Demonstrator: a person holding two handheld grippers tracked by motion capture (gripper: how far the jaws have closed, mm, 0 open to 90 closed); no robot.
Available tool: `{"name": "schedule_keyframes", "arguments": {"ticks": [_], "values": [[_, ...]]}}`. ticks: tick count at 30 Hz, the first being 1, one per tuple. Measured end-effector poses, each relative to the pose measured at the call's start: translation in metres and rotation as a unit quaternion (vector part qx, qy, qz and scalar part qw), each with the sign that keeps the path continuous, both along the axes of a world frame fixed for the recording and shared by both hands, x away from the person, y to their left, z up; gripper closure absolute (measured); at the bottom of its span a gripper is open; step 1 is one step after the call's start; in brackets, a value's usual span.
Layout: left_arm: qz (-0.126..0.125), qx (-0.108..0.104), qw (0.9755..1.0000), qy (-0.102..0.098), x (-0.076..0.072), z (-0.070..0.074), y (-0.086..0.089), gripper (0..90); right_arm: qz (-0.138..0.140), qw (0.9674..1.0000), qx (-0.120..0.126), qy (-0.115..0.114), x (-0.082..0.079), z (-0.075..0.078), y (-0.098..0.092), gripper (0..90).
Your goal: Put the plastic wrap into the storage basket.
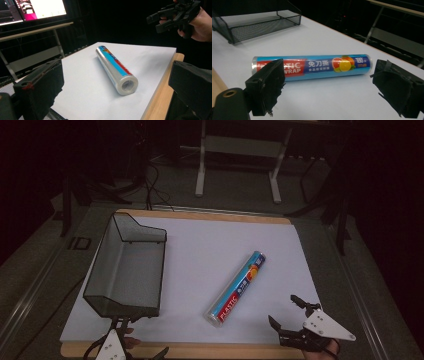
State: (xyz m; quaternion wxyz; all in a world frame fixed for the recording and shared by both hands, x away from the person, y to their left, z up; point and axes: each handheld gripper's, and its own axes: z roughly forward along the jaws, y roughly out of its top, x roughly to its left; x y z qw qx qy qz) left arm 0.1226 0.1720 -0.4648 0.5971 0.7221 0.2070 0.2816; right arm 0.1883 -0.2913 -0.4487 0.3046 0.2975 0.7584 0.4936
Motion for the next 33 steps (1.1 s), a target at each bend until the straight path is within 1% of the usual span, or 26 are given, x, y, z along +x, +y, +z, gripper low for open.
{"name": "schedule_keyframes", "arguments": {"ticks": [2,4,6,7,9,12,14,15,17,19,20,21,24,26,27,28,29,30,31,32,33], "values": [[-0.002,0.001,1.0000,0.000,-0.001,0.000,0.000,0.8,0.005,0.9999,-0.007,0.006,0.001,-0.001,0.002,10.6],[-0.002,0.003,1.0000,-0.001,-0.001,0.000,-0.001,0.8,0.009,0.9999,-0.013,0.006,0.002,-0.002,0.003,10.6],[-0.003,0.004,1.0000,-0.002,-0.002,0.000,-0.001,0.8,0.016,0.9995,-0.015,0.024,0.003,-0.002,0.004,10.6],[-0.003,0.004,1.0000,-0.002,-0.002,0.000,-0.001,0.8,0.013,0.9993,-0.017,0.031,0.004,-0.002,0.005,10.6],[-0.004,0.004,1.0000,-0.002,-0.002,0.000,-0.002,0.8,0.013,0.9993,-0.017,0.031,0.004,-0.002,0.005,10.6],[-0.005,0.004,1.0000,-0.003,-0.003,0.000,-0.003,0.8,0.021,0.9978,-0.020,0.059,0.004,-0.003,0.007,10.9],[-0.006,0.002,1.0000,-0.005,-0.003,0.000,-0.003,0.8,0.021,0.9973,-0.024,0.067,0.003,-0.004,0.010,13.0],[-0.006,0.003,1.0000,-0.006,-0.003,0.000,-0.004,0.8,0.025,0.9966,-0.027,0.074,0.004,-0.004,0.012,13.0],[-0.009,0.014,0.9998,-0.013,-0.003,-0.001,-0.004,0.8,0.033,0.9950,-0.033,0.088,0.006,-0.006,0.016,12.9],[-0.010,0.019,0.9997,-0.014,-0.002,-0.002,-0.004,0.8,0.041,0.9937,-0.036,0.098,0.008,-0.008,0.021,12.6],[-0.012,0.020,0.9996,-0.014,-0.002,-0.002,-0.003,0.8,0.047,0.9931,-0.041,0.099,0.008,-0.006,0.026,12.2],[-0.012,0.022,0.9996,-0.013,-0.002,-0.002,-0.003,0.8,0.047,0.9931,-0.041,0.099,0.008,-0.006,0.026,12.2],[-0.016,0.024,0.9995,-0.013,-0.001,-0.003,-0.002,0.8,0.048,0.9939,-0.045,0.088,0.007,0.000,0.031,11.8],[-0.020,0.023,0.9995,-0.008,0.000,-0.004,-0.002,0.8,0.047,0.9946,-0.039,0.084,0.007,0.004,0.034,11.7],[-0.022,0.023,0.9995,-0.006,0.000,-0.004,-0.002,0.8,0.045,0.9953,-0.039,0.076,0.008,0.009,0.036,11.2],[-0.023,0.023,0.9995,-0.005,0.000,-0.004,-0.003,0.8,0.045,0.9953,-0.039,0.076,0.008,0.009,0.036,11.2],[-0.024,0.023,0.9994,-0.006,0.000,-0.004,-0.003,0.8,0.046,0.9959,-0.033,0.070,0.009,0.014,0.038,11.2],[-0.024,0.024,0.9994,-0.007,0.000,-0.004,-0.003,0.8,0.046,0.9959,-0.033,0.070,0.009,0.014,0.038,11.2],[-0.025,0.025,0.9994,-0.007,0.000,-0.004,-0.003,0.8,0.049,0.9961,-0.024,0.070,0.012,0.019,0.040,11.1],[-0.025,0.026,0.9993,-0.007,0.000,-0.004,-0.003,0.8,0.049,0.9961,-0.024,0.070,0.012,0.019,0.040,11.1],[-0.026,0.026,0.9993,-0.007,0.000,-0.004,-0.003,0.8,0.052,0.9959,-0.016,0.072,0.013,0.021,0.041,10.9]]}}
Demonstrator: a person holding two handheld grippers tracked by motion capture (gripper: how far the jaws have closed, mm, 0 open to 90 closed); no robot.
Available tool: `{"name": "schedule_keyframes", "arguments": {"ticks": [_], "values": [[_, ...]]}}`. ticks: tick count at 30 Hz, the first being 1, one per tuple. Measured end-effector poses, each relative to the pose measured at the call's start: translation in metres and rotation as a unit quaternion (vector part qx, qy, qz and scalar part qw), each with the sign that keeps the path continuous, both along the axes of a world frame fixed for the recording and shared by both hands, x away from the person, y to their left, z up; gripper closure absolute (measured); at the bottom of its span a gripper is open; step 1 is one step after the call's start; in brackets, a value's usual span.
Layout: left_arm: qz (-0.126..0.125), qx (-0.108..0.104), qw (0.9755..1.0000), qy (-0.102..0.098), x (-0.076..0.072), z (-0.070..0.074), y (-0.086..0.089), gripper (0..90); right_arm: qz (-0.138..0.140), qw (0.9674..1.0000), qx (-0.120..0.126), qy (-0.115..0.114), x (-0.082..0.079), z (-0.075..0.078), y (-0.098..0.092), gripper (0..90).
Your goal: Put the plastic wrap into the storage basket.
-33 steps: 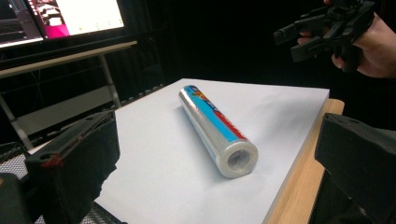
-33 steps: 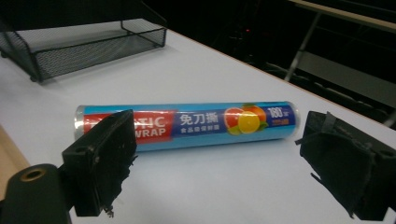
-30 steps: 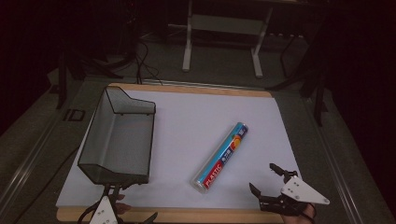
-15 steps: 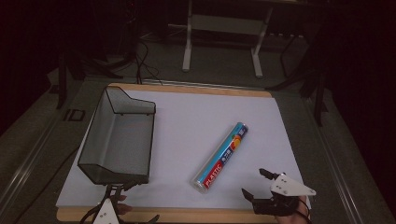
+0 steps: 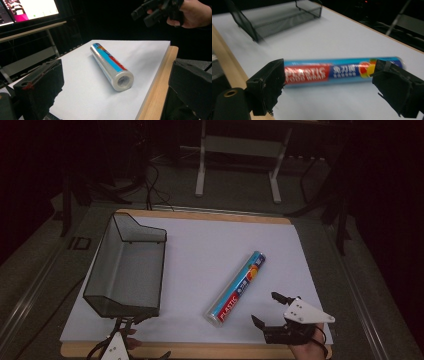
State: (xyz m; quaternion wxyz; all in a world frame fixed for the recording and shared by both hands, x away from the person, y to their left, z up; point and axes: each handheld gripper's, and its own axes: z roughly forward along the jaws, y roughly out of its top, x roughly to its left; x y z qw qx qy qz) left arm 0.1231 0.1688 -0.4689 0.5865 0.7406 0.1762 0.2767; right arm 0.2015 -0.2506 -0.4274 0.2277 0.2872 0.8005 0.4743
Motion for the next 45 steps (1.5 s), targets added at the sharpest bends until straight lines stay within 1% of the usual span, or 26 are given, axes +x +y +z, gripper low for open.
{"name": "schedule_keyframes", "arguments": {"ticks": [4,6,8,10,14,16,18,19,21,22,24,25,27,28,30,31,33,34,36,37,38,39,42,43,44,45], "values": [[-0.001,-0.001,1.0000,0.001,0.000,0.000,-0.001,0.8,-0.003,0.9999,0.016,0.004,0.010,0.010,0.008,10.5],[-0.001,-0.002,1.0000,0.003,0.000,0.000,0.000,0.8,-0.006,0.9998,0.015,0.007,0.013,0.012,0.011,10.5],[-0.001,-0.004,1.0000,0.003,0.000,0.000,0.000,0.8,-0.021,0.9996,0.019,0.002,0.017,0.016,0.017,10.5],[-0.001,-0.005,1.0000,0.002,0.000,0.000,0.000,0.8,-0.033,0.9991,0.026,0.011,0.025,0.021,0.025,10.5],[-0.002,-0.006,1.0000,0.002,-0.001,0.000,-0.001,0.8,-0.047,0.9983,0.032,0.013,0.033,0.024,0.034,9.9],[-0.003,-0.007,1.0000,0.000,-0.002,0.000,-0.001,0.8,-0.069,0.9971,0.029,0.013,0.038,0.025,0.041,9.9],[-0.005,-0.006,1.0000,-0.001,-0.002,0.000,-0.001,0.8,-0.077,0.9966,0.028,0.014,0.044,0.025,0.048,9.9],[-0.006,-0.004,1.0000,-0.001,-0.002,0.000,-0.001,0.8,-0.088,0.9958,0.022,0.014,0.047,0.025,0.052,9.9],[-0.007,-0.004,1.0000,0.000,-0.002,0.000,-0.002,0.8,-0.092,0.9954,0.019,0.018,0.052,0.024,0.058,9.9],[-0.008,-0.003,1.0000,0.000,-0.002,0.000,-0.002,0.8,-0.102,0.9945,0.017,0.017,0.055,0.023,0.061,9.9],[-0.009,-0.003,1.0000,0.000,-0.002,0.000,-0.002,0.8,-0.111,0.9933,0.018,0.026,0.061,0.021,0.067,9.9],[-0.009,-0.002,1.0000,0.000,-0.002,0.000,-0.002,0.8,-0.126,0.9916,0.015,0.029,0.064,0.020,0.070,9.9],[-0.010,-0.001,0.9999,-0.001,-0.003,0.000,-0.003,0.8,-0.132,0.9904,0.017,0.037,0.069,0.018,0.075,9.9],[-0.011,-0.001,0.9999,-0.001,-0.003,0.000,-0.003,0.8,-0.145,0.9890,0.011,0.030,0.071,0.017,0.078,9.9],[-0.012,0.000,0.9999,-0.002,-0.003,0.000,-0.003,0.8,-0.146,0.9888,0.009,0.033,0.075,0.013,0.082,9.9],[-0.012,0.001,0.9999,-0.002,-0.003,0.000,-0.003,0.8,-0.163,0.9860,0.010,0.032,0.077,0.011,0.084,9.9],[-0.013,0.001,0.9999,-0.002,-0.004,0.000,-0.004,0.8,-0.172,0.9843,0.011,0.038,0.081,0.007,0.087,9.9],[-0.014,0.000,0.9999,-0.003,-0.004,0.000,-0.004,0.8,-0.188,0.9814,0.012,0.041,0.082,0.005,0.088,9.9],[-0.015,0.002,0.9999,-0.004,-0.004,0.000,-0.004,0.8,-0.203,0.9772,0.016,0.059,0.087,0.002,0.091,9.9],[-0.015,0.003,0.9999,-0.004,-0.004,0.000,-0.004,0.8,-0.223,0.9727,0.015,0.062,0.090,0.000,0.093,9.9],[-0.015,0.004,0.9999,-0.004,-0.004,0.000,-0.004,0.8,-0.235,0.9696,0.019,0.067,0.092,-0.002,0.093,9.9],[-0.016,0.003,0.9999,-0.004,-0.005,0.000,-0.004,0.8,-0.248,0.9656,0.019,0.077,0.095,-0.005,0.094,9.9],[-0.017,0.002,0.9998,-0.004,-0.005,0.000,-0.003,0.8,-0.277,0.9532,0.038,0.114,0.104,-0.013,0.092,9.9],[-0.017,0.003,0.9998,-0.004,-0.005,0.000,-0.003,0.8,-0.287,0.9494,0.041,0.121,0.106,-0.016,0.092,9.9],[-0.018,0.002,0.9998,-0.004,-0.005,0.000,-0.003,0.8,-0.306,0.9417,0.048,0.130,0.110,-0.021,0.091,9.8],[-0.018,0.002,0.9998,-0.003,-0.005,0.000,-0.003,0.8,-0.306,0.9417,0.048,0.130,0.110,-0.021,0.091,9.8]]}}
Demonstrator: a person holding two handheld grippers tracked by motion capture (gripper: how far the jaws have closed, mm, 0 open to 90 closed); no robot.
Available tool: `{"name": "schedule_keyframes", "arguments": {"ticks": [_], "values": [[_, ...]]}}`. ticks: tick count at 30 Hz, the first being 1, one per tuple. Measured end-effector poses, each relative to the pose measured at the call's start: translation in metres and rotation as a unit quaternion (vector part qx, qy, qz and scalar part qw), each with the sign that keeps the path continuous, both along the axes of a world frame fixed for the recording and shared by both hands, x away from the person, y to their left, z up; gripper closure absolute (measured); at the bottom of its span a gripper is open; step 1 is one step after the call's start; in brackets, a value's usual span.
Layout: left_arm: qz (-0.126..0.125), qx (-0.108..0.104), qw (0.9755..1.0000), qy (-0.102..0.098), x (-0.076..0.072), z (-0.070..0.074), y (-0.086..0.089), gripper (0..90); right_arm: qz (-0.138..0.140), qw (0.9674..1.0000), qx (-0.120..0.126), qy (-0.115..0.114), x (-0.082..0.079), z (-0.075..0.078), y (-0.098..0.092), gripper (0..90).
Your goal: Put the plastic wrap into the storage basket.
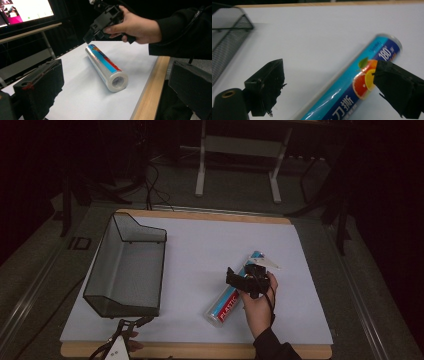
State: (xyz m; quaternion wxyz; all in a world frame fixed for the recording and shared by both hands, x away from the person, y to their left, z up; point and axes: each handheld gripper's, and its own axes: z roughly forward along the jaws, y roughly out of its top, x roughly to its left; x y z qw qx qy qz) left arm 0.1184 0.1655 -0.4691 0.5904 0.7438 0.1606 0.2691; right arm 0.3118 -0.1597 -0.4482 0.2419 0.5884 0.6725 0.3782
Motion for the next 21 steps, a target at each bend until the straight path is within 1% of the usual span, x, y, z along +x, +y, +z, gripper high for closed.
{"name": "schedule_keyframes", "arguments": {"ticks": [2,5,6,9,10,11,14,16,18,19,21], "values": [[0.000,0.000,1.0000,0.000,0.000,0.000,0.000,0.8,-0.023,0.9996,0.011,0.008,0.004,-0.005,-0.002,9.8],[-0.001,0.001,1.0000,-0.001,0.000,0.000,0.000,0.8,-0.047,0.9986,0.017,0.017,0.009,-0.010,-0.004,9.8],[-0.001,0.002,1.0000,-0.001,0.000,0.000,0.000,0.8,-0.055,0.9981,0.017,0.022,0.010,-0.011,-0.005,9.8],[0.000,0.005,1.0000,-0.001,0.000,-0.001,-0.001,0.8,-0.074,0.9963,0.028,0.034,0.015,-0.016,-0.008,9.8],[0.000,0.006,1.0000,-0.001,0.000,-0.001,-0.001,0.8,-0.083,0.9949,0.036,0.045,0.017,-0.019,-0.010,9.8],[-0.001,0.006,1.0000,-0.002,-0.001,-0.001,-0.001,0.8,-0.083,0.9949,0.036,0.045,0.017,-0.019,-0.010,9.8],[-0.005,0.004,1.0000,0.000,-0.001,0.000,-0.001,0.8,-0.096,0.9919,0.054,0.062,0.021,-0.023,-0.014,9.8],[-0.008,0.003,1.0000,0.000,-0.001,0.000,-0.001,0.8,-0.106,0.9903,0.053,0.073,0.024,-0.026,-0.015,9.8],[-0.009,0.004,0.9999,-0.001,-0.002,0.000,-0.002,0.8,-0.111,0.9880,0.061,0.089,0.026,-0.030,-0.015,9.8],[-0.009,0.004,0.9999,-0.001,-0.002,0.000,-0.002,0.8,-0.112,0.9873,0.061,0.095,0.027,-0.032,-0.015,9.8],[-0.009,0.004,0.9999,-0.001,-0.002,0.000,-0.002,0.8,-0.115,0.9866,0.055,0.101,0.028,-0.035,-0.013,9.8]]}}
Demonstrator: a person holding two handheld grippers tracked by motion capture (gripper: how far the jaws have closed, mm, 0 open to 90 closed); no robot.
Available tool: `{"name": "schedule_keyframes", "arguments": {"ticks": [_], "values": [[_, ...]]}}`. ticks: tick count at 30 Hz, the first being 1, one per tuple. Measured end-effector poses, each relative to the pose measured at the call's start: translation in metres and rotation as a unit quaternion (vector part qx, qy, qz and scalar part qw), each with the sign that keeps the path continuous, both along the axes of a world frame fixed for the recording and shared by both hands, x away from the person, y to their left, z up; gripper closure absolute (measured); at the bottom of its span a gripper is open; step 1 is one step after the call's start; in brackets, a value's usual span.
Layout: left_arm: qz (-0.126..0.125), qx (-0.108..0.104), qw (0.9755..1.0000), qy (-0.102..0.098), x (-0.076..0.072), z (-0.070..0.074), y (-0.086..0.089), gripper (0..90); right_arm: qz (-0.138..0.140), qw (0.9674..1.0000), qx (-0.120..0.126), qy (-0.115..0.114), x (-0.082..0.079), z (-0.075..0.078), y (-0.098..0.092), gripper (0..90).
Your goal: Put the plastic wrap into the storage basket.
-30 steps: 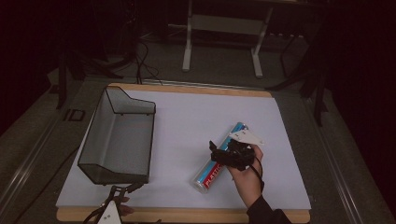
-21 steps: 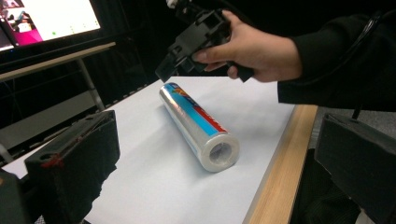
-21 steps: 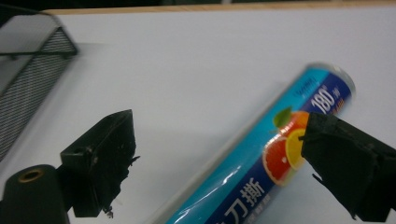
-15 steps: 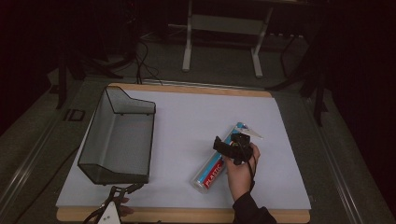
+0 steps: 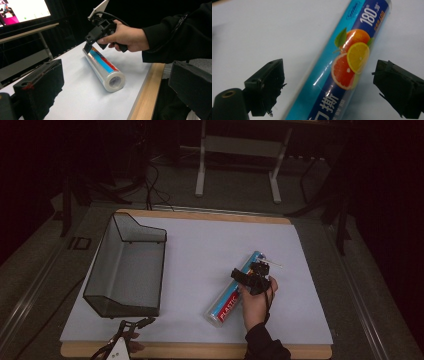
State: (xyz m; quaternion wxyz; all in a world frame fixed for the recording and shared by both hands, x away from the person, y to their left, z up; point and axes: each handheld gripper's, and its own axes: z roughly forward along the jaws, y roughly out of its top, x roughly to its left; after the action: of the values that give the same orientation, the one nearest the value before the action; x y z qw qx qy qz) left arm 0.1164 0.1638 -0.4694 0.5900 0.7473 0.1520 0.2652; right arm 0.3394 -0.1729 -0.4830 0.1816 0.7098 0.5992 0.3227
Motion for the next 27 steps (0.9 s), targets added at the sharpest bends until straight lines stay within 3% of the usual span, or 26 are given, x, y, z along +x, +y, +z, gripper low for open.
{"name": "schedule_keyframes", "arguments": {"ticks": [4,7,11,18,20,24,27], "values": [[0.000,0.003,1.0000,-0.001,0.000,0.000,-0.001,0.8,-0.009,0.9999,0.004,0.012,0.001,-0.007,0.001,9.9],[-0.002,0.002,1.0000,-0.001,-0.001,0.000,-0.001,0.8,-0.020,0.9989,0.029,0.030,0.004,-0.015,0.000,9.9],[0.000,0.004,1.0000,-0.002,-0.001,-0.001,-0.001,0.8,-0.026,0.9977,0.043,0.045,0.006,-0.021,-0.002,9.9],[0.000,0.005,1.0000,-0.001,-0.001,-0.001,-0.002,0.8,-0.037,0.9913,0.099,0.079,0.009,-0.031,-0.008,10.3],[0.000,0.006,1.0000,-0.002,-0.001,-0.001,-0.002,0.8,-0.041,0.9873,0.122,0.093,0.010,-0.033,-0.009,10.5],[0.001,0.007,1.0000,-0.001,-0.001,-0.001,-0.002,0.8,-0.044,0.9863,0.127,0.095,0.010,-0.033,-0.008,13.6],[0.001,0.008,1.0000,-0.002,-0.001,-0.001,-0.002,0.8,-0.037,0.9875,0.124,0.089,0.011,-0.033,-0.007,15.8]]}}
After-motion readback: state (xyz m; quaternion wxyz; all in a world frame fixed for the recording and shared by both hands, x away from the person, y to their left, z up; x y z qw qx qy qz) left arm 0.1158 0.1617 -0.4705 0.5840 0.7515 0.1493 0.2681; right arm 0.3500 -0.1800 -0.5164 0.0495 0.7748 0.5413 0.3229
